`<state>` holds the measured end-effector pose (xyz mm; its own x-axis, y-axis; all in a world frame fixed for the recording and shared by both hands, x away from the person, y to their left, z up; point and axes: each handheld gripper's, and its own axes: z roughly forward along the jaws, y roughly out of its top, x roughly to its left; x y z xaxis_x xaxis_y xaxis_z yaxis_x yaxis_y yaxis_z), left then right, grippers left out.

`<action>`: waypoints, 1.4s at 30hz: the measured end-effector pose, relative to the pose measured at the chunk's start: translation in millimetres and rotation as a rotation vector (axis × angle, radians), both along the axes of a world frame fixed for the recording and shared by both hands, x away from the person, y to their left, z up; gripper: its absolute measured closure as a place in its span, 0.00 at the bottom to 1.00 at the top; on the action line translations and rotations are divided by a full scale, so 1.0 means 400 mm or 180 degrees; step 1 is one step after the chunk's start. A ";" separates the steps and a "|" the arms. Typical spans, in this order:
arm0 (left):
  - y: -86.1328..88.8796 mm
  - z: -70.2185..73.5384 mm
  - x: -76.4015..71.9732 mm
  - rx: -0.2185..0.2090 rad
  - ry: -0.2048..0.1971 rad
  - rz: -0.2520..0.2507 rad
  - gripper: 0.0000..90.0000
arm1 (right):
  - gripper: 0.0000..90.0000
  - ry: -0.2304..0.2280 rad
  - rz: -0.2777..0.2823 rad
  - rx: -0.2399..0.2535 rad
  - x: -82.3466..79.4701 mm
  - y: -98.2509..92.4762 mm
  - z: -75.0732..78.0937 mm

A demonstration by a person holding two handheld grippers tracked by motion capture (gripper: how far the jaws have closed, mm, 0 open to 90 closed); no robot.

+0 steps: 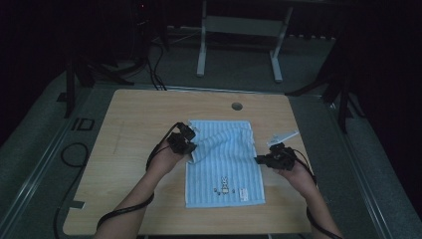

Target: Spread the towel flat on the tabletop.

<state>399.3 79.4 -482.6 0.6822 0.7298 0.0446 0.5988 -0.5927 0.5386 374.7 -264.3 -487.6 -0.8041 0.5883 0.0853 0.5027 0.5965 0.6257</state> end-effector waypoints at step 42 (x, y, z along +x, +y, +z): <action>-0.035 -0.123 -0.114 0.0045 0.0283 -0.0456 0.62 | 0.68 0.0125 -0.0010 -0.0234 -0.037 0.032 -0.119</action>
